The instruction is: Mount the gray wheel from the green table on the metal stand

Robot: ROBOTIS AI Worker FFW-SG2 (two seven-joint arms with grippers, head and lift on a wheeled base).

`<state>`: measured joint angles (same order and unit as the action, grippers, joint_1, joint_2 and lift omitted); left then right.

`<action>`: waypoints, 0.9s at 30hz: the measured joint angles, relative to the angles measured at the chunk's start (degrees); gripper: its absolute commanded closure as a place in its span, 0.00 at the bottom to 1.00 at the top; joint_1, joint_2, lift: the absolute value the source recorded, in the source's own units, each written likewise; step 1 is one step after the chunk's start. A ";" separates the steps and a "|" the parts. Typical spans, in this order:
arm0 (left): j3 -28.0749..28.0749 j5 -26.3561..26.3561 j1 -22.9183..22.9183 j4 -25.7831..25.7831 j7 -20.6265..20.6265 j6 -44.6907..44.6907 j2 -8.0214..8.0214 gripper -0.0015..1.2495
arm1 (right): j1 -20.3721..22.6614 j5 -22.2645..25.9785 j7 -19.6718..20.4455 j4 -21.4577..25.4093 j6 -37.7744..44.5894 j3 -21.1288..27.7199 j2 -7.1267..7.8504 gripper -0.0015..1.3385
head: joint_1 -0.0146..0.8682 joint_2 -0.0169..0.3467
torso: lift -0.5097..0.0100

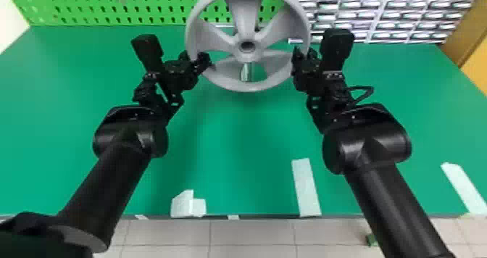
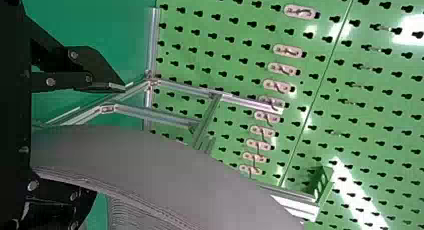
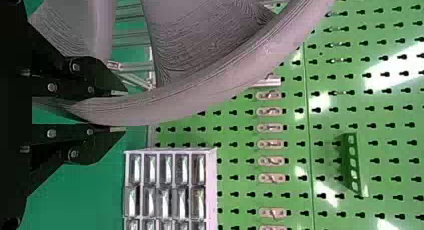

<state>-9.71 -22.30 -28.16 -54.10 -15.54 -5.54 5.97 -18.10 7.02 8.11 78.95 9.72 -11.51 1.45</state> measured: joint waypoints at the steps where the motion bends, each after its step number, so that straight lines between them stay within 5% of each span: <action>1: -0.28 -0.01 0.04 -0.26 0.00 0.21 -0.01 0.68 | -0.03 -0.17 0.00 0.07 0.23 0.08 -0.03 0.83 | 1.00 0.19 | 0.80; 27: -1.02 3.84 0.61 -3.22 5.43 0.15 -0.91 0.67 | -1.70 -2.11 0.06 -1.59 -0.23 0.12 -1.44 0.83 | 1.00 0.19 | 0.80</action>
<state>-10.73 -18.47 -27.55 -57.31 -10.11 -5.39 5.07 -19.81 4.91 8.16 77.37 9.49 -11.39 0.00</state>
